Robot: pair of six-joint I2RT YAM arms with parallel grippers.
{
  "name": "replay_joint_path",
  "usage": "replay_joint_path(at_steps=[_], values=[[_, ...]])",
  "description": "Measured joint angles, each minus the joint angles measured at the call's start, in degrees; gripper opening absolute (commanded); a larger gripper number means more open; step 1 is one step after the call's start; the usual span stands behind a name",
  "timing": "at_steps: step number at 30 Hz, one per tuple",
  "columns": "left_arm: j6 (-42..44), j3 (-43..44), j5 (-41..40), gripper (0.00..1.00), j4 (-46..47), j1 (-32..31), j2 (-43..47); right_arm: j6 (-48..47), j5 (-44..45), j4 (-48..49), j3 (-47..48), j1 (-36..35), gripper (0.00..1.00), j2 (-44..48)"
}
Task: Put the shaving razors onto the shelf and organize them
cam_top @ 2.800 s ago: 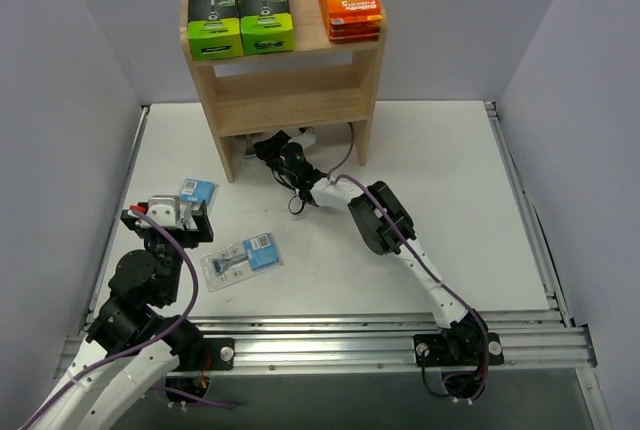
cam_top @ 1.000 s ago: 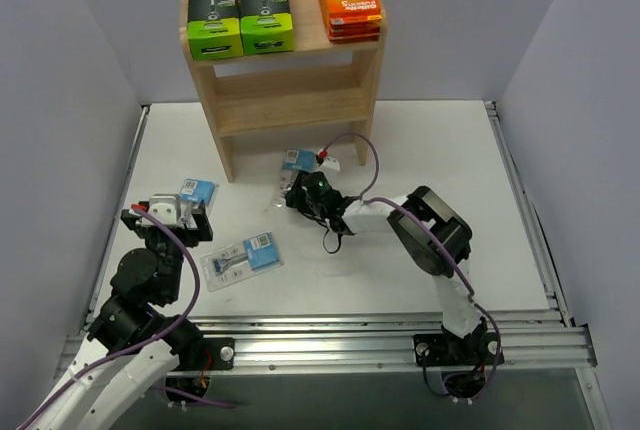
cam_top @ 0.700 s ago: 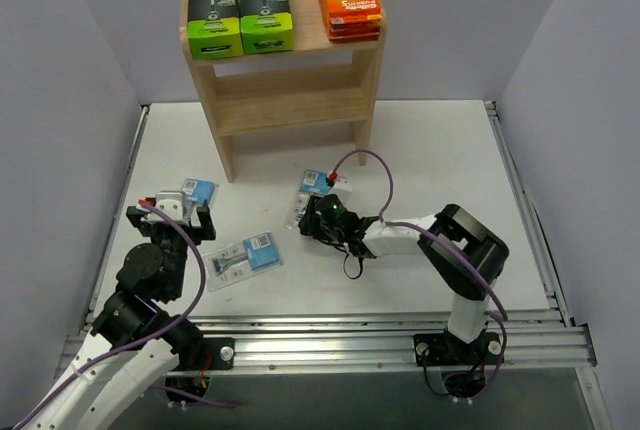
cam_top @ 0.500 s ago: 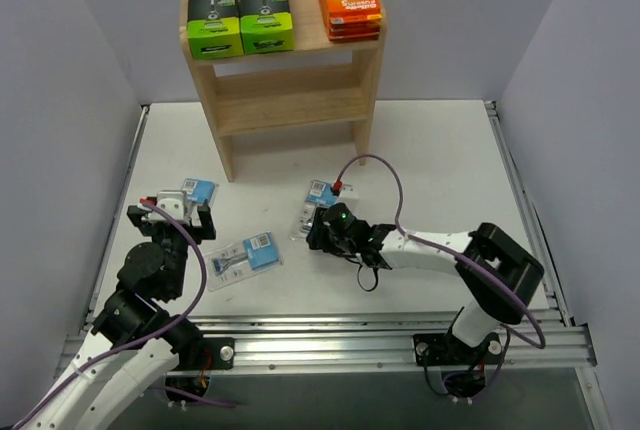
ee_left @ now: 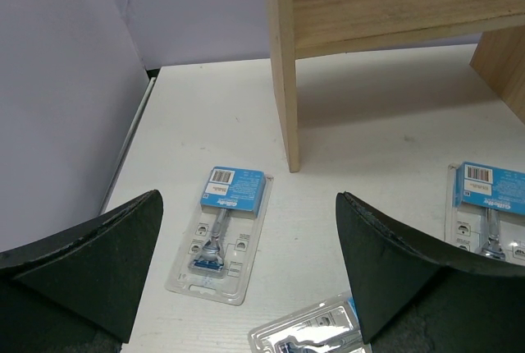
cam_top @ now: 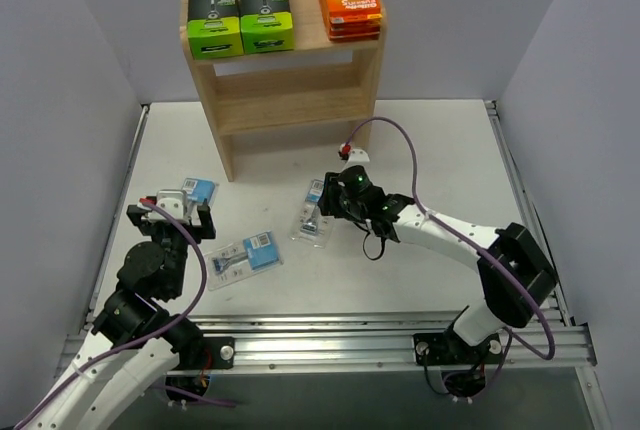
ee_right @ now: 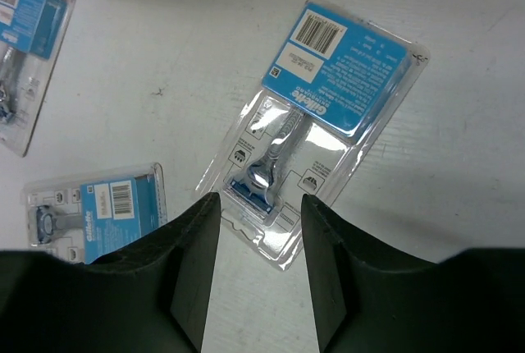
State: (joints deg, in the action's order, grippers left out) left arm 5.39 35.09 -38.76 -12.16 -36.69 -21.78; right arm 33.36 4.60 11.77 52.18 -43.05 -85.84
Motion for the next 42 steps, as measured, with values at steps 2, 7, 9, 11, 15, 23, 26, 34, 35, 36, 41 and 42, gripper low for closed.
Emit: replay_joint_path(at_steps=[2,7,9,11,15,23,26,34,35,36,41,42], values=[[0.00,0.00,0.04,0.95,0.00,0.11,0.02,-1.42,-0.39,-1.09,3.02,-0.07,0.38,-3.56],[-0.02,0.00,0.15,0.95,-0.02,0.20,0.22,-1.97,-0.31,-3.65,6.23,-0.20,0.35,-8.94],[-0.02,0.00,0.33,0.95,-0.02,0.26,0.55,-1.86,0.39,-4.72,7.69,-0.57,0.35,-11.13],[-0.07,0.00,0.52,0.95,-0.02,0.31,0.85,-1.68,1.29,-5.46,9.14,-0.83,0.35,-13.20],[-0.20,0.00,1.22,0.95,-0.02,0.31,1.14,-1.25,3.10,-6.69,11.76,-2.05,0.35,-16.87],[-0.50,0.00,2.51,0.95,-0.04,0.31,1.36,0.26,6.16,-8.02,15.89,-3.67,0.35,-22.45],[-0.57,0.00,2.93,0.95,-0.04,0.31,1.38,0.87,7.30,-8.74,16.98,-3.65,0.35,-24.39],[-0.79,0.00,3.32,0.95,-0.07,0.31,1.95,1.22,9.22,-9.64,20.11,-3.65,0.33,-28.33],[-0.83,0.00,3.37,0.95,-0.07,0.31,1.95,1.01,9.29,-9.84,20.48,-3.65,0.32,-28.48],[-0.87,0.00,3.41,0.95,-0.07,0.31,1.95,0.81,9.22,-9.99,20.74,-3.65,0.31,-28.63],[-1.14,0.00,3.74,0.95,-0.07,0.31,1.99,-2.91,6.45,-10.34,21.68,-3.61,0.04,-29.05],[-1.27,0.00,3.74,0.95,-0.09,0.31,2.05,-4.22,5.70,-10.38,21.79,-3.61,0.00,-29.03]])
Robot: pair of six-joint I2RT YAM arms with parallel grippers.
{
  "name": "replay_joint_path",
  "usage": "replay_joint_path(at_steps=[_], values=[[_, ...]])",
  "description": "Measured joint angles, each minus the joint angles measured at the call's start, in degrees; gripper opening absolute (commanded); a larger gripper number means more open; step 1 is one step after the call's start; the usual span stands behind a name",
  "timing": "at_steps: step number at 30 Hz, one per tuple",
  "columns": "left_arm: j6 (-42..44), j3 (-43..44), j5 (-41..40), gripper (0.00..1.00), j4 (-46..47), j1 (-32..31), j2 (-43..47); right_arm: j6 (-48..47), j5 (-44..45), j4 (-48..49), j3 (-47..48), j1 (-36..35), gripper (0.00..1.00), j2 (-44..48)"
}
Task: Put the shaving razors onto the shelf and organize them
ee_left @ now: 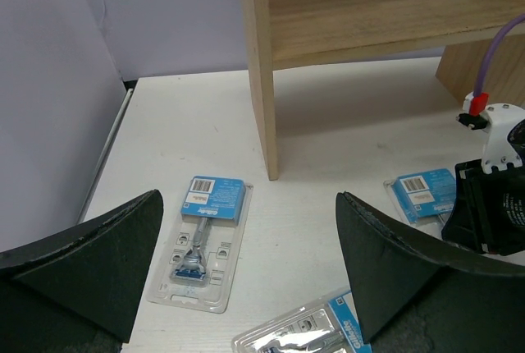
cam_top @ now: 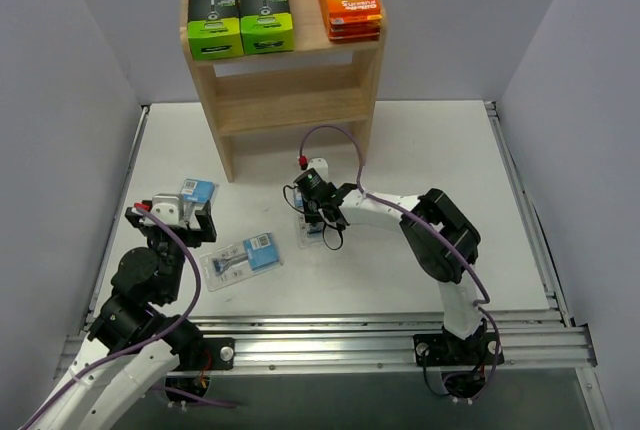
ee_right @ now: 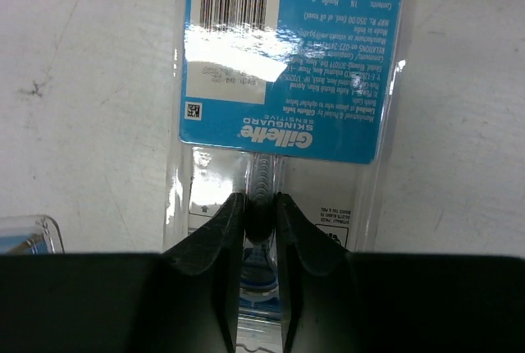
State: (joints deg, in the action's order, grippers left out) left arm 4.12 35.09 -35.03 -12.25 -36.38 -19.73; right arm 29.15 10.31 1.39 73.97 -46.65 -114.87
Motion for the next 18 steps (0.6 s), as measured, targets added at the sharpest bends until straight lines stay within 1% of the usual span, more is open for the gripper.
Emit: replay_joint_path(at_steps=[4,7,9,14,18], values=[[-0.28,0.00,0.04,0.95,0.00,-0.02,0.13,-7.63,-4.59,-1.18,0.00,-0.31,0.00,0.68],[-0.44,0.00,0.17,0.95,0.00,-0.02,0.13,-14.71,-9.90,-3.39,-2.08,-1.27,0.00,3.28],[-0.48,0.00,0.35,0.95,-0.02,-0.02,0.13,-19.39,-13.49,-4.74,-4.74,-2.32,0.02,6.67],[-0.50,0.00,0.46,0.95,-0.04,-0.04,0.13,-30.14,-20.76,-6.86,-10.58,-4.85,0.02,18.60],[-0.50,0.00,0.46,0.95,-0.04,-0.07,0.13,-37.40,-24.74,-7.13,-10.91,-4.26,0.02,25.16]])
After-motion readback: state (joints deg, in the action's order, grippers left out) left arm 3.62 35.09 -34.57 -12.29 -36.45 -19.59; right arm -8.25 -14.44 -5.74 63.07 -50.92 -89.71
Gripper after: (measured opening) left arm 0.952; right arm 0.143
